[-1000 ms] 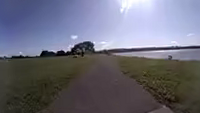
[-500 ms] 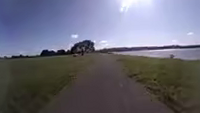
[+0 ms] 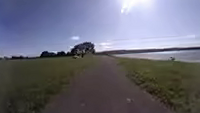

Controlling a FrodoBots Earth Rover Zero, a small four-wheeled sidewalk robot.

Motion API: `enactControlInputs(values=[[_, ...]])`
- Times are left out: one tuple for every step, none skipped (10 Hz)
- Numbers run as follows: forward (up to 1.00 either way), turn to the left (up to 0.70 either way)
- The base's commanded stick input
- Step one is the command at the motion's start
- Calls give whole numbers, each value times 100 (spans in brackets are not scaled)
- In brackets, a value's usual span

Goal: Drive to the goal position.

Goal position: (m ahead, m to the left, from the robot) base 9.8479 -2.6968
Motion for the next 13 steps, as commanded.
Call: enactControlInputs(values=[[85,0],[85,0],[85,0],[85,0],[85,0],[85,0],[85,0],[85,0],[85,0],[85,0],[85,0],[85,0],[85,0]])
